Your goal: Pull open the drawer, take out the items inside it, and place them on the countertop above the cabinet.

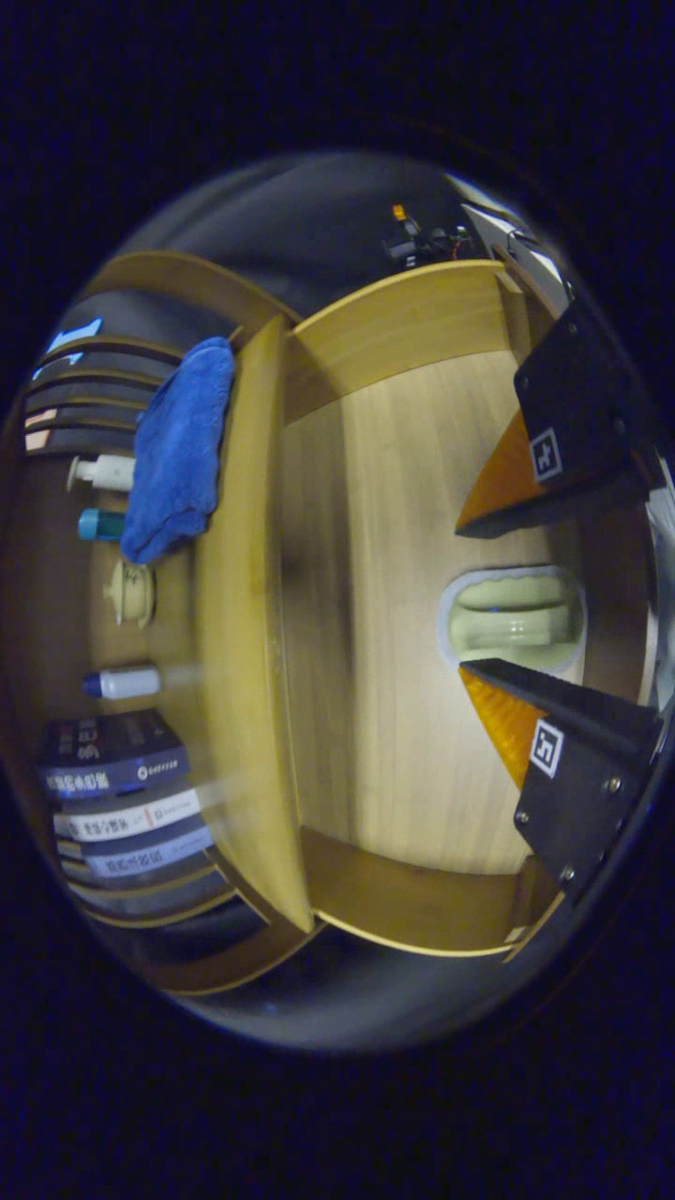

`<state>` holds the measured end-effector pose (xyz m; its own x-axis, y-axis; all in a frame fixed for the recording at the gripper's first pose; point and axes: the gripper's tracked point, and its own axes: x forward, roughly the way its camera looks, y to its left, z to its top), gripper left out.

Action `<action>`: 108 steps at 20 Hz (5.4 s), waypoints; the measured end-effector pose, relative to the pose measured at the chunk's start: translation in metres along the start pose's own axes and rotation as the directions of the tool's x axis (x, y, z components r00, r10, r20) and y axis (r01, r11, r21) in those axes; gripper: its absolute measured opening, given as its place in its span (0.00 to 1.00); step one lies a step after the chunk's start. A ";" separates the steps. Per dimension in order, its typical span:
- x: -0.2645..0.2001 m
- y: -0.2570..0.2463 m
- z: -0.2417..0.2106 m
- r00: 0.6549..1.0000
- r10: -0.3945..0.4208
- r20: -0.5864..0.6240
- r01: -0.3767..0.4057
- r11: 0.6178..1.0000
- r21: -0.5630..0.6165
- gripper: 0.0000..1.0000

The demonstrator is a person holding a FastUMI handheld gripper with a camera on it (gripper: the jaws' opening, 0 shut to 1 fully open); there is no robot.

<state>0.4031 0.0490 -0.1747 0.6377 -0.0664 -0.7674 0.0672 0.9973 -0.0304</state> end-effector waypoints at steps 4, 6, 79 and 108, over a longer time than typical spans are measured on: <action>0.004 0.007 -0.006 0.998 0.041 -0.042 -0.039 0.998 0.039 0.53; 0.003 0.016 -0.012 0.995 0.078 -0.060 -0.076 0.997 0.030 0.53; -0.237 0.019 0.080 0.653 0.035 0.756 -0.035 0.999 -0.016 0.98; -0.080 0.024 -0.114 0.761 0.076 0.644 -0.093 0.996 -0.008 0.98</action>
<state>0.2662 0.0818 -0.1873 0.9848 0.0047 -0.1734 0.0016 0.9993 0.0361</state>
